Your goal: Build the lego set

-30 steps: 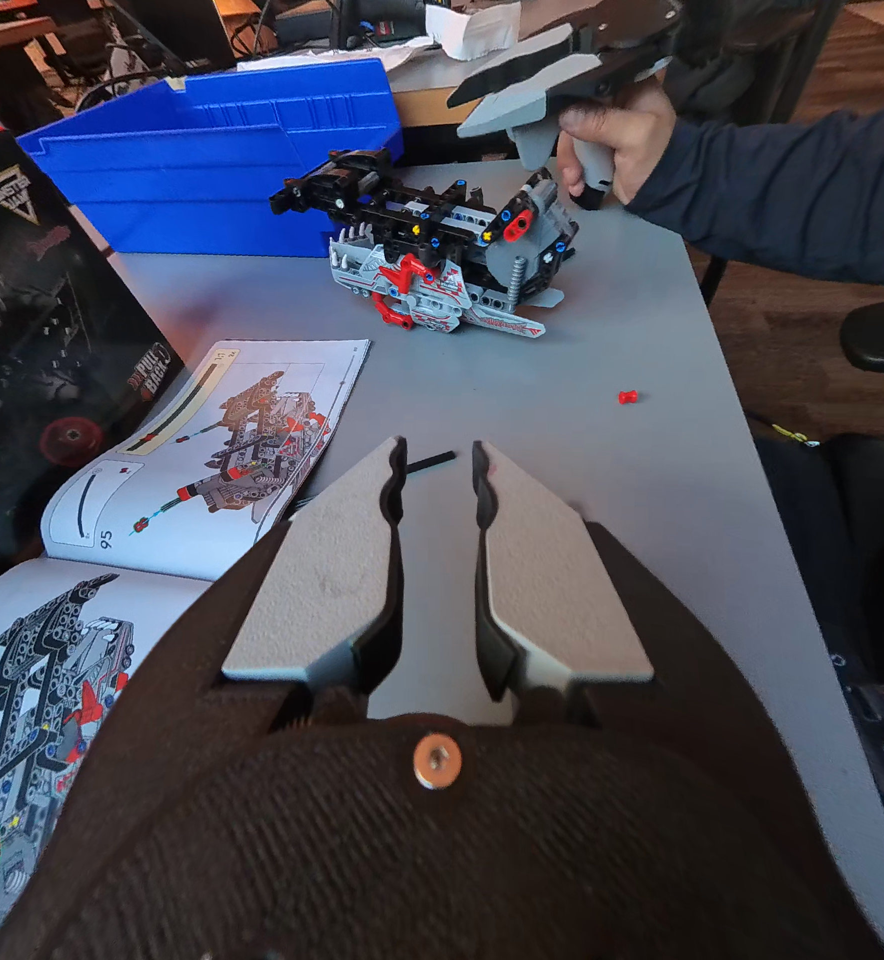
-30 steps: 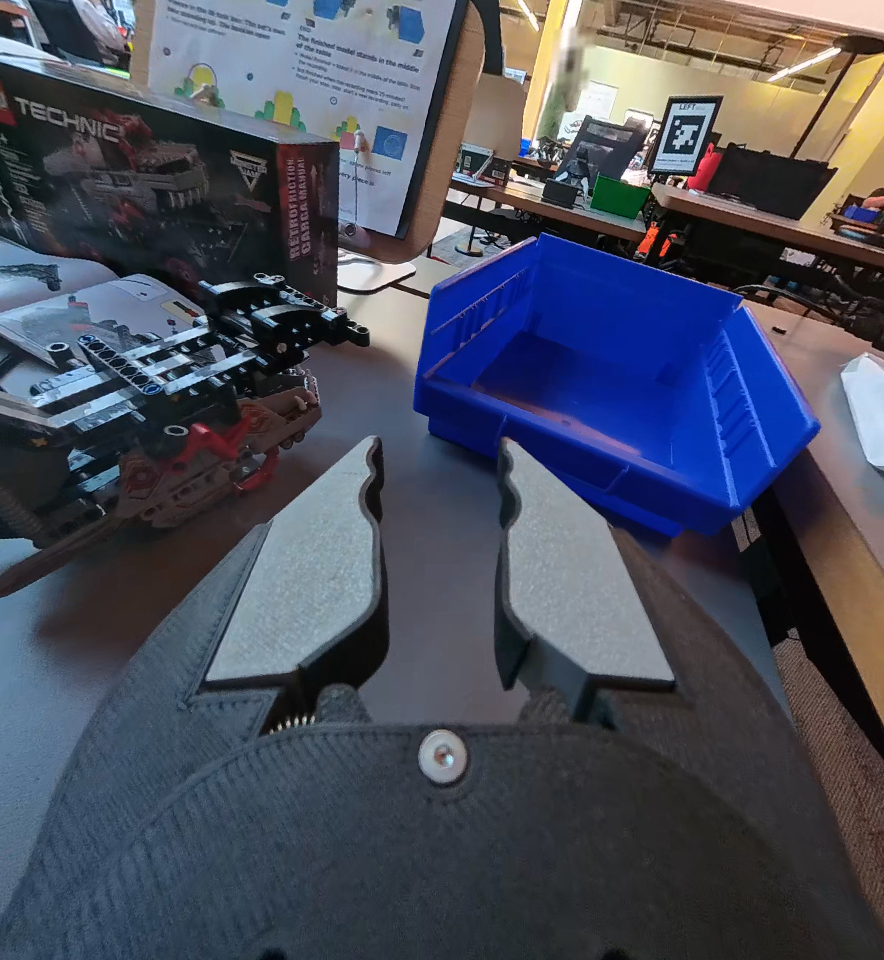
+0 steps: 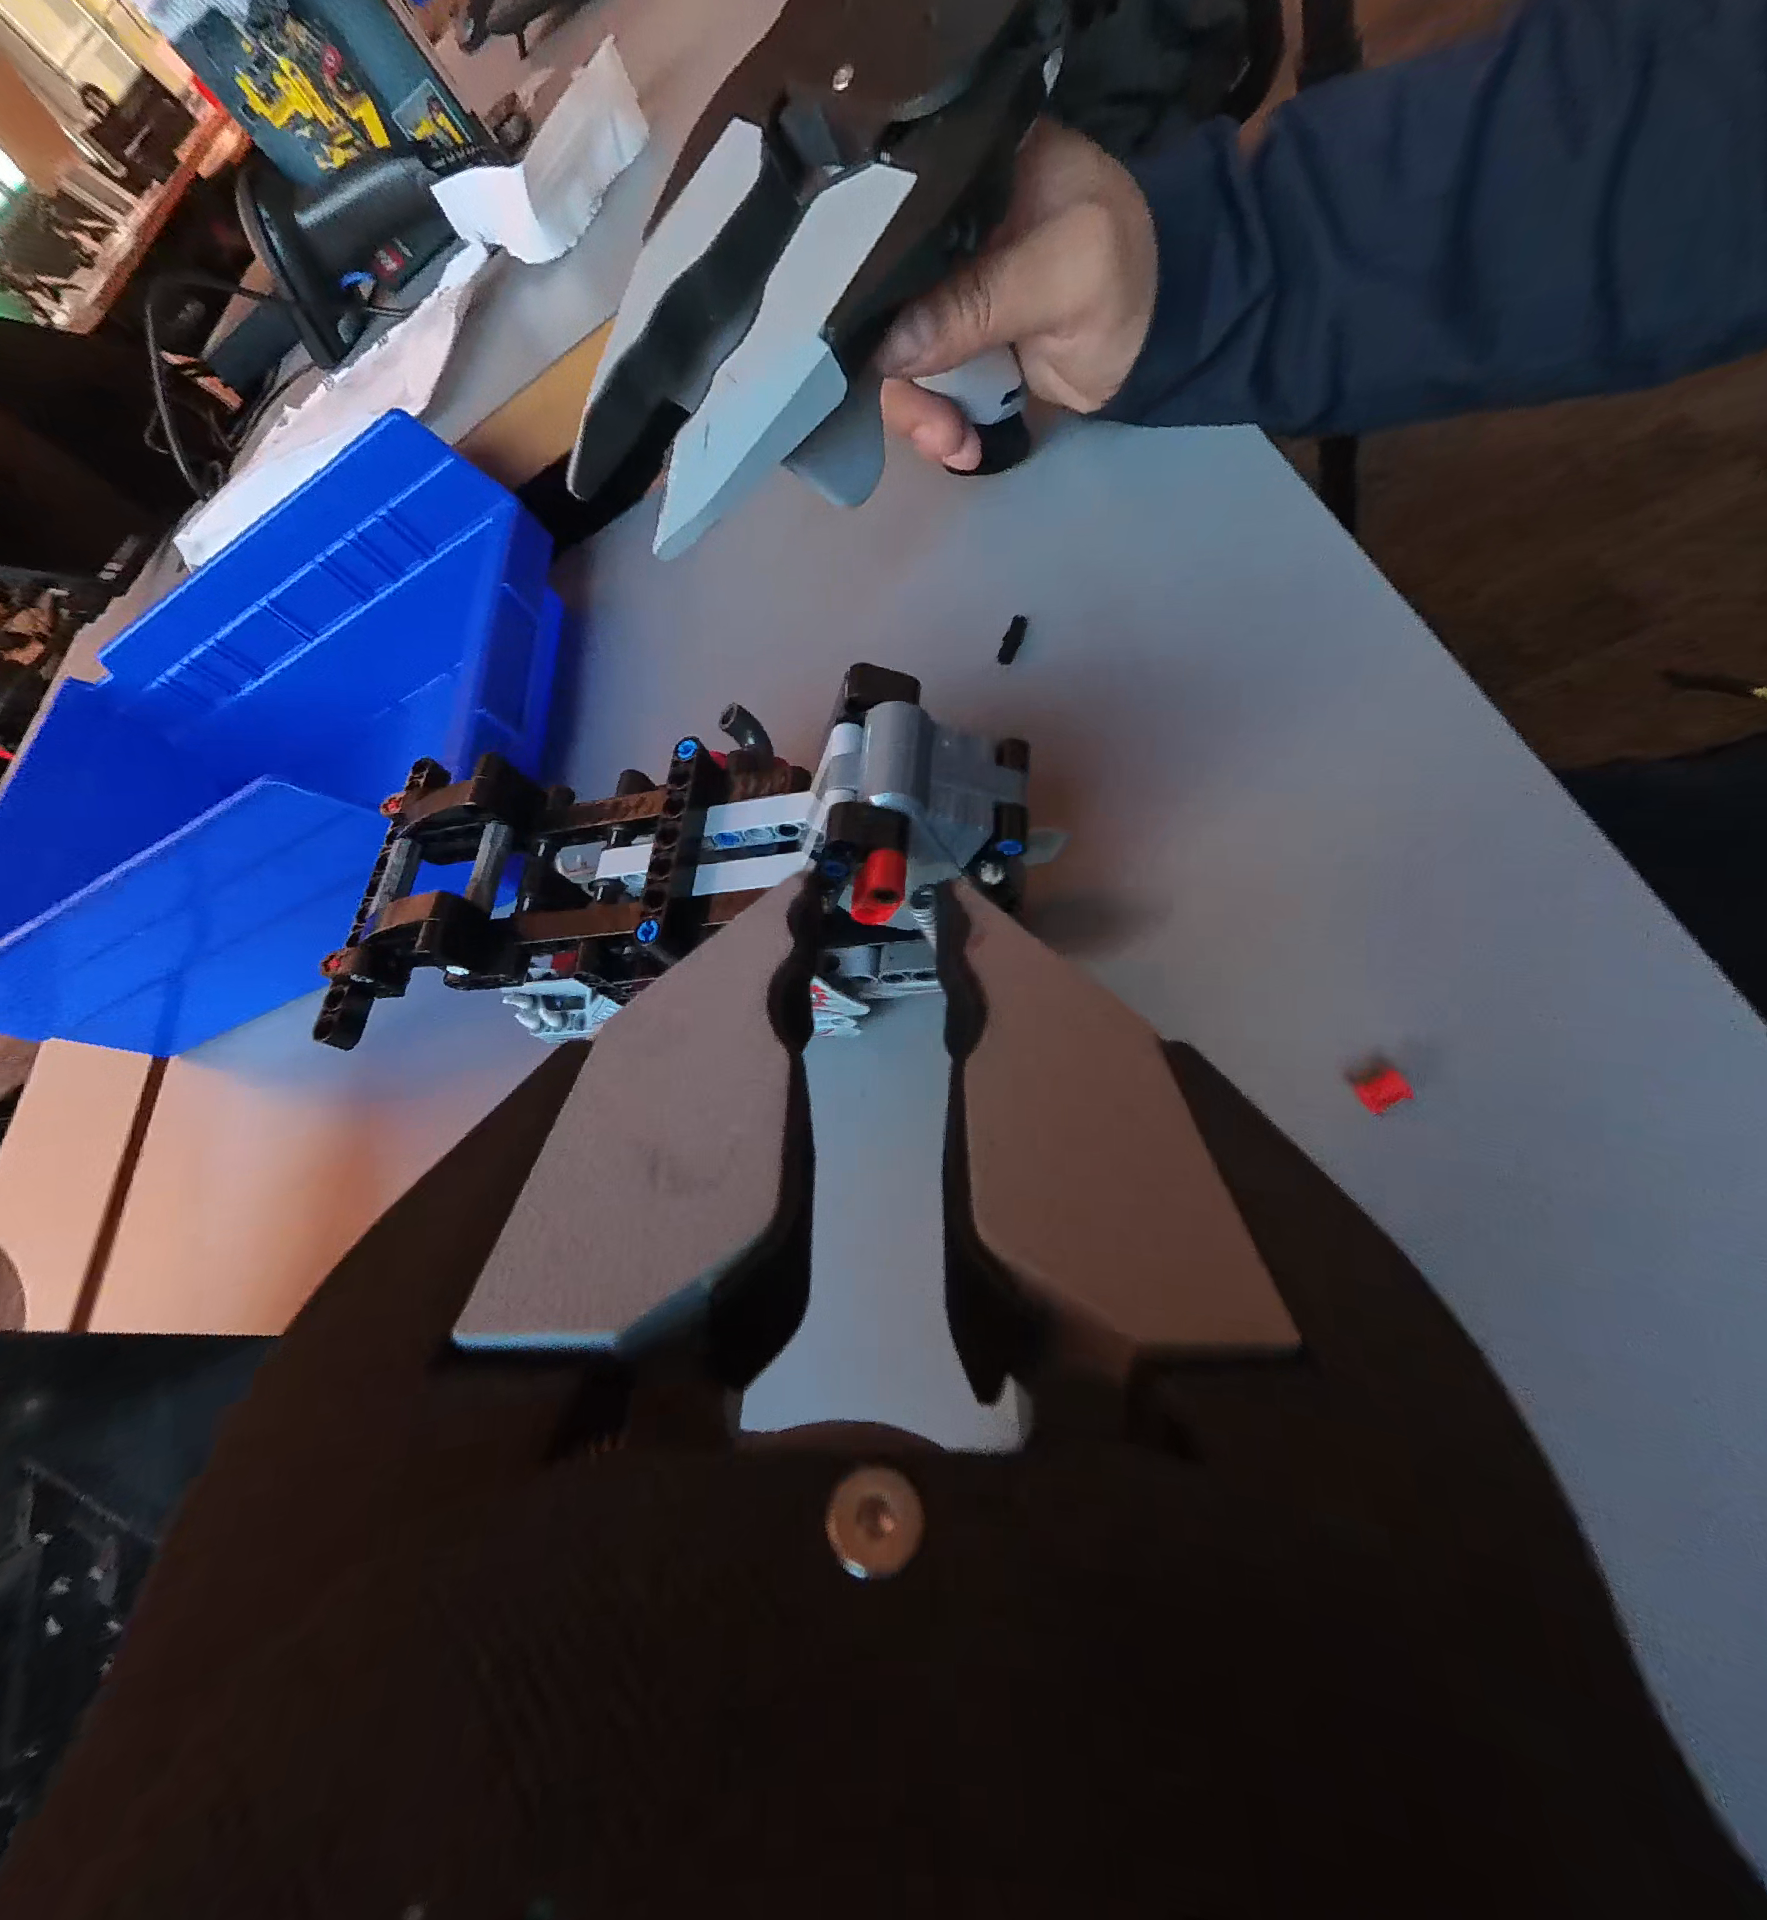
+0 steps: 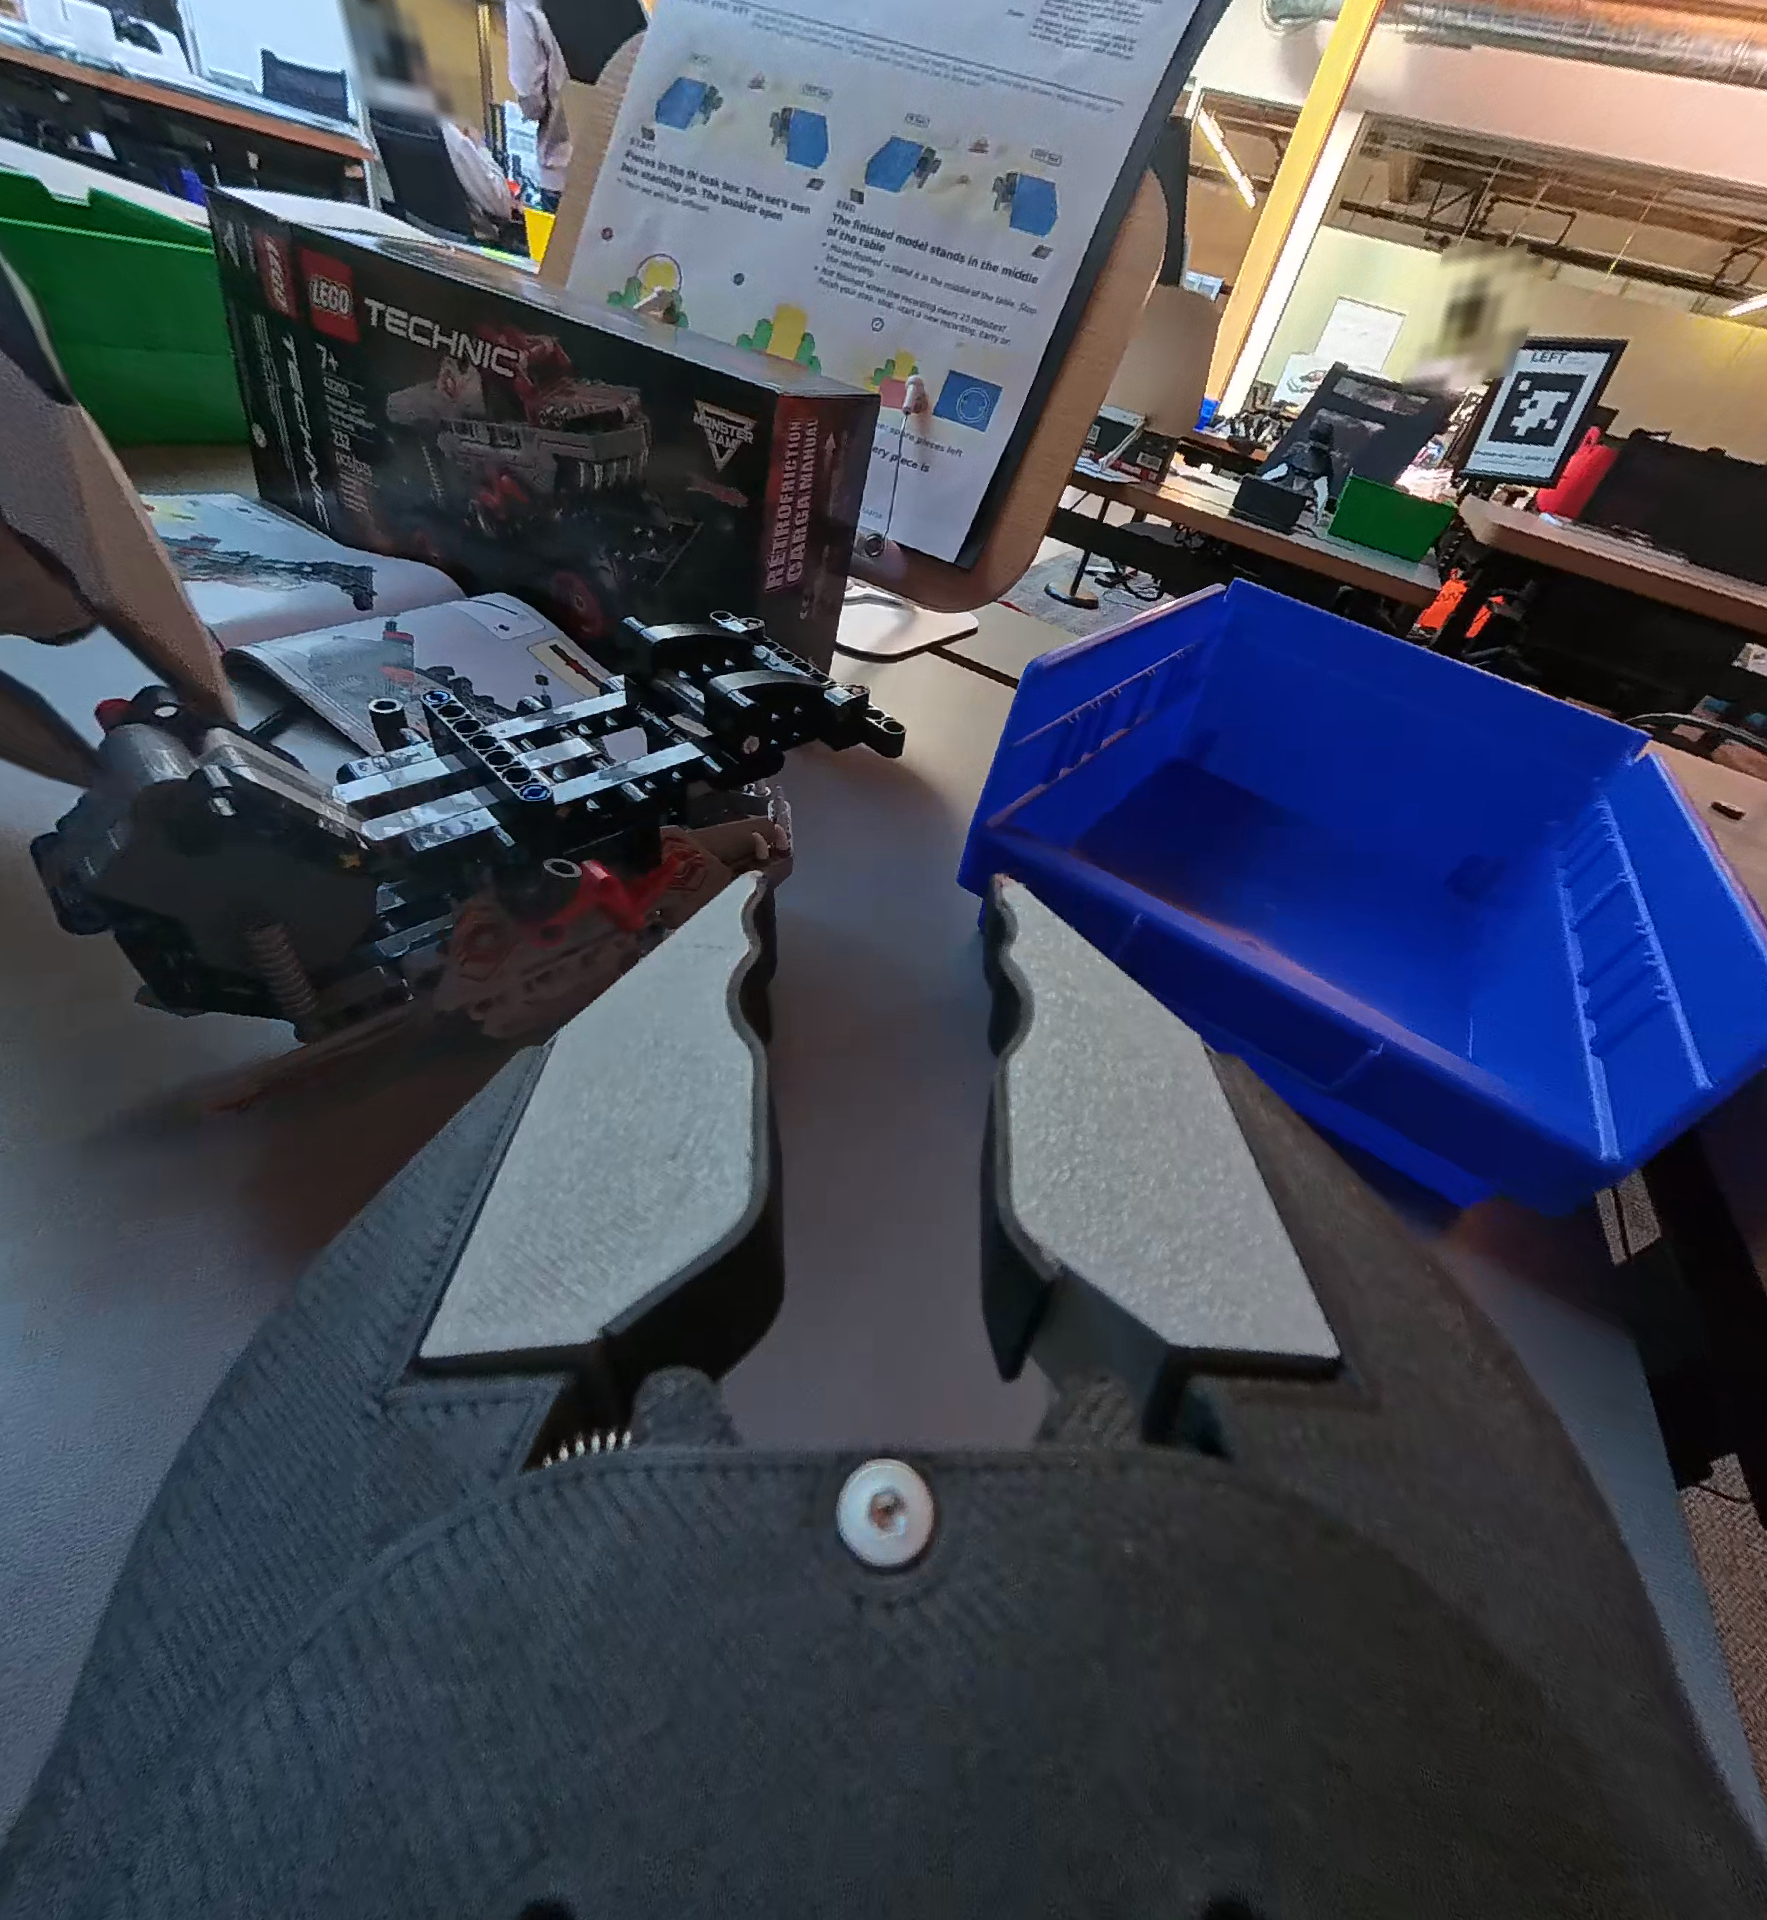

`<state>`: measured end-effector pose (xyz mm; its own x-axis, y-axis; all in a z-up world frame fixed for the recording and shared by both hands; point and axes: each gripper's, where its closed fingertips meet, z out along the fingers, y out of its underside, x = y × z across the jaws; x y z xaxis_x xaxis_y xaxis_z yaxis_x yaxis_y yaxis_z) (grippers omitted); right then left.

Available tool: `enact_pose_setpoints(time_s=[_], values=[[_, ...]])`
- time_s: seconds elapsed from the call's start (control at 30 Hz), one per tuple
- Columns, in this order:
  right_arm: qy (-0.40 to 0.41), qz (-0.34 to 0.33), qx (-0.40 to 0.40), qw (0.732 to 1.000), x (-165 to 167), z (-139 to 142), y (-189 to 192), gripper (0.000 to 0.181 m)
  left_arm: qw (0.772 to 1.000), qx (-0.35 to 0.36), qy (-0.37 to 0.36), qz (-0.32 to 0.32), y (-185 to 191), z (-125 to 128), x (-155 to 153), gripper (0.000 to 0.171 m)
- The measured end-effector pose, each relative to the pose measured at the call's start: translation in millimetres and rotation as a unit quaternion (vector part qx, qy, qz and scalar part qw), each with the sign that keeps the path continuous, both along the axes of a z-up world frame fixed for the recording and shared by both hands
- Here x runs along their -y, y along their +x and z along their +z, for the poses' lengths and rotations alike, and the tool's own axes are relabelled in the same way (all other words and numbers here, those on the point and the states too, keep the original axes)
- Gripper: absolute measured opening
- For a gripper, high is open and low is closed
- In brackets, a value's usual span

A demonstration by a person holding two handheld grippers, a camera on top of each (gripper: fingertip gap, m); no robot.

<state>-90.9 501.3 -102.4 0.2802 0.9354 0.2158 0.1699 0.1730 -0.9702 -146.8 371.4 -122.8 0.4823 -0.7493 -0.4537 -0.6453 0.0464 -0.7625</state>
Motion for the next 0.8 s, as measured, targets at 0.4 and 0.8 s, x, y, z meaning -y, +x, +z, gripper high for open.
enact_pose_setpoints(time_s=[0.4,0.8], values=[[0.087,0.159,0.174,0.968,132,-1,-36,0.041,0.995,-0.067,0.078,-0.013,1,3,3,0.004],[0.287,0.073,0.361,0.884,126,-13,-68,0.012,0.998,-0.023,0.054,-0.024,-6,6,1,0.003]])
